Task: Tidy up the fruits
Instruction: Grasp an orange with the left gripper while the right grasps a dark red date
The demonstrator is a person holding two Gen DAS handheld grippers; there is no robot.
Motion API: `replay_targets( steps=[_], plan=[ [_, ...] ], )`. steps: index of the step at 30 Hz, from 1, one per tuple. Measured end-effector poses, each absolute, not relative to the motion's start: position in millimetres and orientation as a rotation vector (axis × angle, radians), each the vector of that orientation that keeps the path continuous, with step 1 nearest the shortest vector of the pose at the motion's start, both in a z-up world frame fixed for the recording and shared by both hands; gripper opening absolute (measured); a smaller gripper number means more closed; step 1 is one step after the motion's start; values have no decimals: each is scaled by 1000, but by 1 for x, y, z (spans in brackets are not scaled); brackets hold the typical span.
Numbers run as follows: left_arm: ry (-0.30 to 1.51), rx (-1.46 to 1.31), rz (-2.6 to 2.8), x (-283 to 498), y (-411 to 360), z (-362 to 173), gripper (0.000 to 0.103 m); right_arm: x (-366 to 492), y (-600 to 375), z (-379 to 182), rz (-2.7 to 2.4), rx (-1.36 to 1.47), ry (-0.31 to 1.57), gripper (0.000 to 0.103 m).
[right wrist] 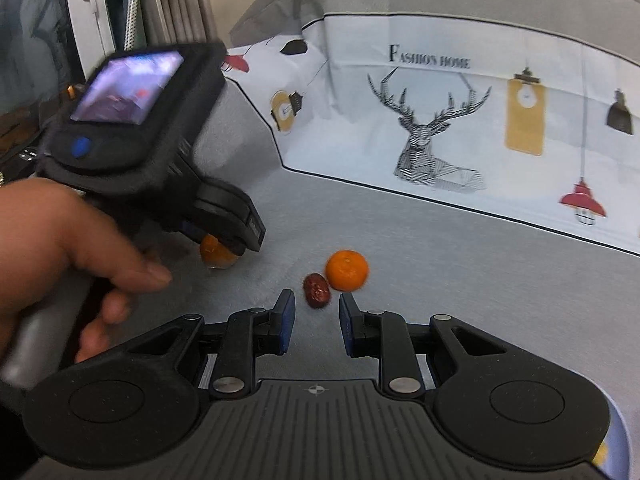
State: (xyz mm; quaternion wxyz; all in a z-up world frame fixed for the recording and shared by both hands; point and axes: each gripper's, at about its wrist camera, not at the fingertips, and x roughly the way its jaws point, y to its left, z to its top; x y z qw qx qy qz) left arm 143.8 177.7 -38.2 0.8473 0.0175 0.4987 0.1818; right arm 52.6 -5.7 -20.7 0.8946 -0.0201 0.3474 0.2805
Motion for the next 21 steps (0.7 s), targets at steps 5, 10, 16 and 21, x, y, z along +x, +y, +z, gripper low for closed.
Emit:
replay_targets(
  steps=[5,10,16,21],
  plan=[
    [1068,-13,376,143,180,-39,40,74,10,-37,594,-48,753,26],
    [1066,-6,372,145,179,-39,40,92,28,-53,594,-58,794,30],
    [1062,-27,366,142,182,-36,39,103,43,-70,601,-83,833,31],
    [1052,-89,342,139,185,-29,39,100,41,-70,606,-89,810,21]
  ],
)
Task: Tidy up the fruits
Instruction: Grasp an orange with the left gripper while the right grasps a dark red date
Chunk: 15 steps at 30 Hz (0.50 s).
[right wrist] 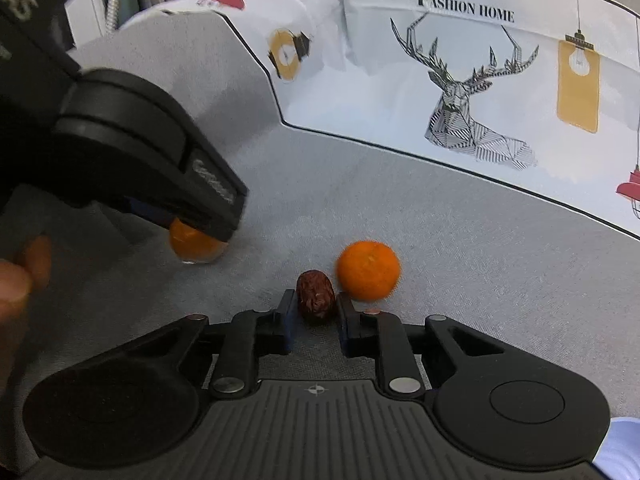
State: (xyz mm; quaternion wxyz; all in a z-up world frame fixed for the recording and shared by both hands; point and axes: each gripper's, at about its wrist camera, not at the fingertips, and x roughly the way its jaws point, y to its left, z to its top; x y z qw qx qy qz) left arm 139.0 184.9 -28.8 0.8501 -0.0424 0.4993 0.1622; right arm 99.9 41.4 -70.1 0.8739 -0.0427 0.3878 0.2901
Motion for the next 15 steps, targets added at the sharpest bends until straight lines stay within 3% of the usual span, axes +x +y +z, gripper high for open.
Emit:
replay_targets(
  steps=[6,15],
  plan=[
    [1092,-211,280,137,187,-31,40,88,38,-60,539,-163,864,21],
    [1131,-147,255,142,175,-44,41,93,28,-72,498,-138,912,22]
  ],
)
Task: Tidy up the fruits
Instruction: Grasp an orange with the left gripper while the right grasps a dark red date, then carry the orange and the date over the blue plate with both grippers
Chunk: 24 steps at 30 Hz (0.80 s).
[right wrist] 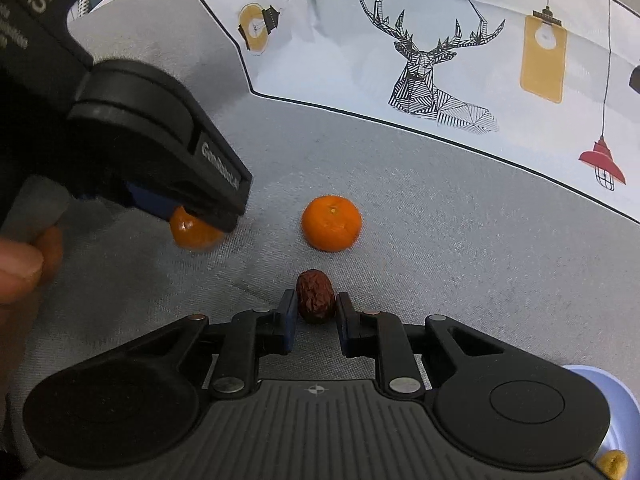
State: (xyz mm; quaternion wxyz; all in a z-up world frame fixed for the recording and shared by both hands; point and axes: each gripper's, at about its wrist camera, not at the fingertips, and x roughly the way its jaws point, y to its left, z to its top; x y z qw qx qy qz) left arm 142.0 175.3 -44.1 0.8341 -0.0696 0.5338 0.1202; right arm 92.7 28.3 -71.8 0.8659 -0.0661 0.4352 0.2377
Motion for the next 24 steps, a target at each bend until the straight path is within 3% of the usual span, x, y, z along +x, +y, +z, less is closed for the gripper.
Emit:
replay_targets(
  steps=[12,24],
  plan=[
    [1072,-100,254,137,167,-35,40,81,11,-59,507,-131,854,22],
    [923,55,221,114,135,-5,40,33,-48,22,430,-65,717,22]
  ],
)
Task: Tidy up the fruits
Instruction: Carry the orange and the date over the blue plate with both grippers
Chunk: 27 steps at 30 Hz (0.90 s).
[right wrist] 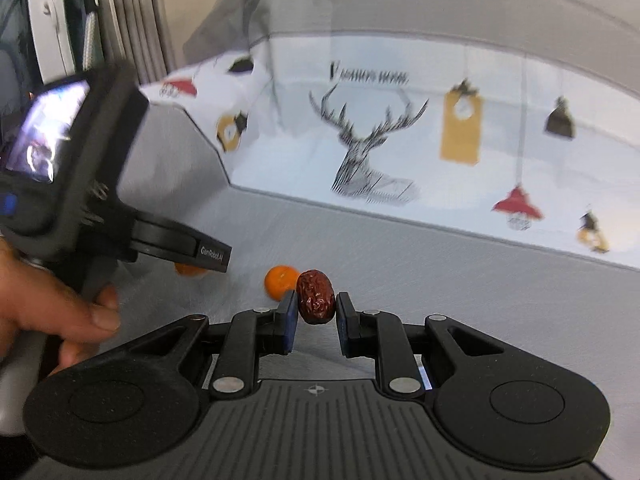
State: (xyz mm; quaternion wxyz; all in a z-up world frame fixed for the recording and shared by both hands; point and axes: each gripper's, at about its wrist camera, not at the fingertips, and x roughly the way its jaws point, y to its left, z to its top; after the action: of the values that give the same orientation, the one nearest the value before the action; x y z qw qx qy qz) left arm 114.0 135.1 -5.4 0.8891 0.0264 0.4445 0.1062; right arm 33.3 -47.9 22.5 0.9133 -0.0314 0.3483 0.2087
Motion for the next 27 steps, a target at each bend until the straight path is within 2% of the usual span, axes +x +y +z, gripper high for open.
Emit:
replay_targets(
  steps=[6,10,16,27],
  plan=[
    [855,75,174,88,112,28,40,-1,-96,62,381,-64,649,22],
    [826,63,83,57,86,42,40,-19,-129,61,311,-9,647,22],
    [858,112,-83,19,43,18,40,-35,-160,39,226,17,685,22],
    [871,118,-220,14,19,2,40,-45,-186,20,177,-37,728,21]
  ],
)
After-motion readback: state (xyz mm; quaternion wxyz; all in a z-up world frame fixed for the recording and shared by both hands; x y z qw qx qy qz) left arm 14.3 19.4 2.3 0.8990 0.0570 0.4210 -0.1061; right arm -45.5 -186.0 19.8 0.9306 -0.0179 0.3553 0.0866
